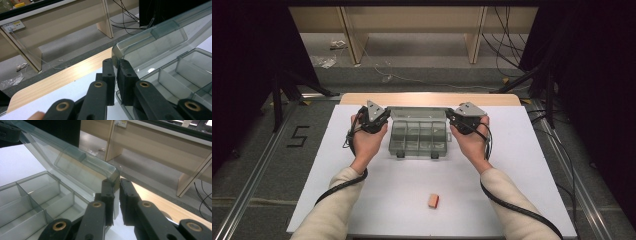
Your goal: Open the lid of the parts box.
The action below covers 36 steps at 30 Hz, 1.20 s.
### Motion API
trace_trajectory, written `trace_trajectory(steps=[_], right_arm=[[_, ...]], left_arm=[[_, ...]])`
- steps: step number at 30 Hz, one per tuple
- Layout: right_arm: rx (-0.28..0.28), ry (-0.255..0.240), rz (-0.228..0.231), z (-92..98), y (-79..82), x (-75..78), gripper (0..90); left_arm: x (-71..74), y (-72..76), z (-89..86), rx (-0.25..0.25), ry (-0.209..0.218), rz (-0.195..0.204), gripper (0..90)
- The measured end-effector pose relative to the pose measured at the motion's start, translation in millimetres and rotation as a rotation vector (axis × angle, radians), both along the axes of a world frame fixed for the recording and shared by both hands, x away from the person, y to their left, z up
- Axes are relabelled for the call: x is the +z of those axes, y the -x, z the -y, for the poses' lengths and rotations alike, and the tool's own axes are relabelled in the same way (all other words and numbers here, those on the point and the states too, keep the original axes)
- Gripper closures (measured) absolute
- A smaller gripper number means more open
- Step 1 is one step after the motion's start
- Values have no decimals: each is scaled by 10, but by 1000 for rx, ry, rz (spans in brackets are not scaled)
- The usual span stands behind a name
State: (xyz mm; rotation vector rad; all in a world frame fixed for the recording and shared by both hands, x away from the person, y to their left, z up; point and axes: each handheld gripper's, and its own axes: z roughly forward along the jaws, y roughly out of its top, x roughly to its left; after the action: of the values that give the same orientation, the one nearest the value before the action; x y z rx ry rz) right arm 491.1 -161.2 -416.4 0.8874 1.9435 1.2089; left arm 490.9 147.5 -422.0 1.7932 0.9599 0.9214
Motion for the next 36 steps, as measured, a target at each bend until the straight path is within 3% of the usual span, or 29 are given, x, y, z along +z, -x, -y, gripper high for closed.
trace_trajectory(steps=[9, 36], right_arm=[[-8, -8, -10, -4, -50, 19, 832], [-29, -27, -15, -16, -135, 29, 837]], left_arm=[[26, -52, 0, 4, 23, -26, 840], [73, -152, 12, 26, 62, -35, 845]])
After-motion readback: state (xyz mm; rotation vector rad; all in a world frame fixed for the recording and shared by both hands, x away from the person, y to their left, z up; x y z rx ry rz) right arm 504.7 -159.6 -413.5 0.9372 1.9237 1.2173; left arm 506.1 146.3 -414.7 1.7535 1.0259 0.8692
